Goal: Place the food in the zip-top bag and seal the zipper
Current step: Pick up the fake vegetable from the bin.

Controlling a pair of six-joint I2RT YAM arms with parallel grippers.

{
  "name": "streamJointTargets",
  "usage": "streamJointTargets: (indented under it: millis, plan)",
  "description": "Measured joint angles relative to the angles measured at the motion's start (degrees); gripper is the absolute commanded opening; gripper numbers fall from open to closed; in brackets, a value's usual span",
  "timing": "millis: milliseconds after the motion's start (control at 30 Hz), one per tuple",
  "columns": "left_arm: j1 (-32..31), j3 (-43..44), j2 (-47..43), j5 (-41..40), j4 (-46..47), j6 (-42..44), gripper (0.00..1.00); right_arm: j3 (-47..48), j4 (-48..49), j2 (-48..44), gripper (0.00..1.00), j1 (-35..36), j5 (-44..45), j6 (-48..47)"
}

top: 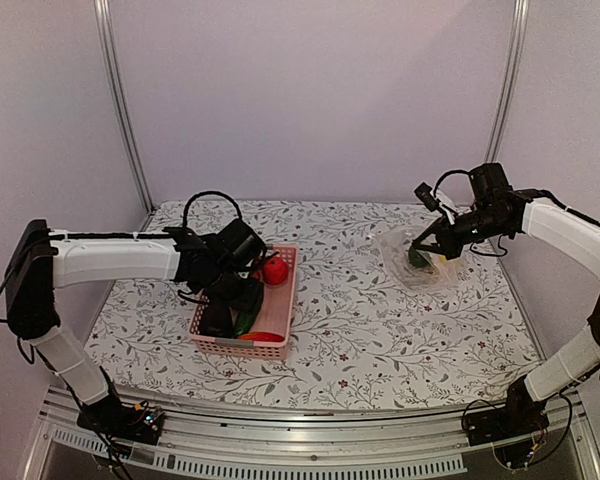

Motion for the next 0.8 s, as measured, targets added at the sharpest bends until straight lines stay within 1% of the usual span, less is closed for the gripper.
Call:
streamJointTargets:
  millis: [300, 567, 800]
  plan:
    - [2.86, 3.67, 6.10, 3.65, -0.37, 2.78, 0.66, 0.00, 0.02, 0.13, 0.00, 0.00, -0.02, 0.00]
    - [3.04, 6.08, 11.17, 5.92, -1.68, 3.23, 0.67, -0.04, 0.02, 0.22, 0.00, 0.00, -0.02, -0.04]
    - [3.04, 6.10, 12.39, 6.49, -2.56, 3.23, 0.66, -0.42, 0.07, 0.24, 0.00, 0.00, 0.00, -0.20]
